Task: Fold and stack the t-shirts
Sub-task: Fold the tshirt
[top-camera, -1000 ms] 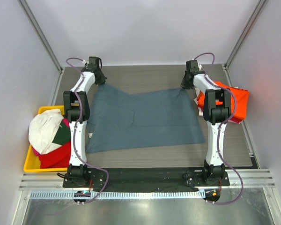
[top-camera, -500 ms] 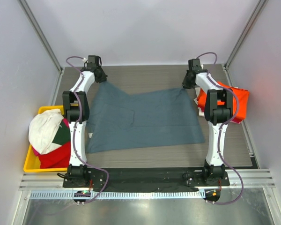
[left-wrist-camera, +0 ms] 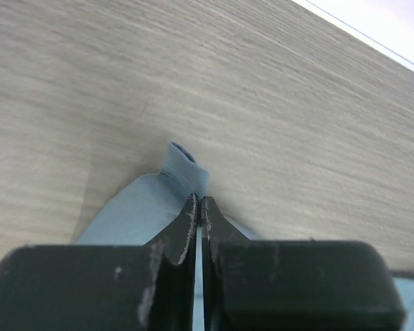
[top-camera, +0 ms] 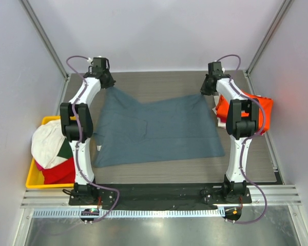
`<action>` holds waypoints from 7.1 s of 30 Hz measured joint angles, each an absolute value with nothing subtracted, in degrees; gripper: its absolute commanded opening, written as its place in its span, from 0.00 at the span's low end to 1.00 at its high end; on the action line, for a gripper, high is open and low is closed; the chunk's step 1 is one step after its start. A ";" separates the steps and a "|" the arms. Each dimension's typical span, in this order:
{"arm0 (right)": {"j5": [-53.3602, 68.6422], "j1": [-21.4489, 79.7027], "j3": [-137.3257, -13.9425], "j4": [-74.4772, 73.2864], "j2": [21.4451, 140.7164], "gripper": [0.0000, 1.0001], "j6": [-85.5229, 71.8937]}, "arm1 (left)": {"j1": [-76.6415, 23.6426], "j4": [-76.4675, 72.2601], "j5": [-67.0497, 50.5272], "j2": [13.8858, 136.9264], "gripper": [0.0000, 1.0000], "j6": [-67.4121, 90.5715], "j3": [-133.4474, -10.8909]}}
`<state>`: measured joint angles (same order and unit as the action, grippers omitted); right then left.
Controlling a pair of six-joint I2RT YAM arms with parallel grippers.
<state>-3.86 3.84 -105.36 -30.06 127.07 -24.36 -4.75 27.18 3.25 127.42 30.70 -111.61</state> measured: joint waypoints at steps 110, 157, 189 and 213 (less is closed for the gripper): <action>-12.78 2.57 -42.17 -18.90 74.06 0.48 -32.05 | -29.63 48.18 8.91 53.39 0.06 38.65 -47.44; 14.57 44.56 -79.83 -3.05 113.58 0.23 -31.00 | -11.11 47.09 9.98 96.33 0.49 44.95 -75.61; 41.58 42.48 -68.20 17.56 121.27 0.39 -34.48 | -11.22 51.57 12.03 112.99 0.44 46.52 -79.81; 19.20 46.61 -59.99 -1.98 99.98 0.42 -30.83 | -11.38 54.26 16.34 108.42 0.46 44.51 -80.79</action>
<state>19.20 46.61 -59.99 -1.98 99.98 -30.83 -11.38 54.26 16.34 108.42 44.51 -80.79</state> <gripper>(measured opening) 0.453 0.449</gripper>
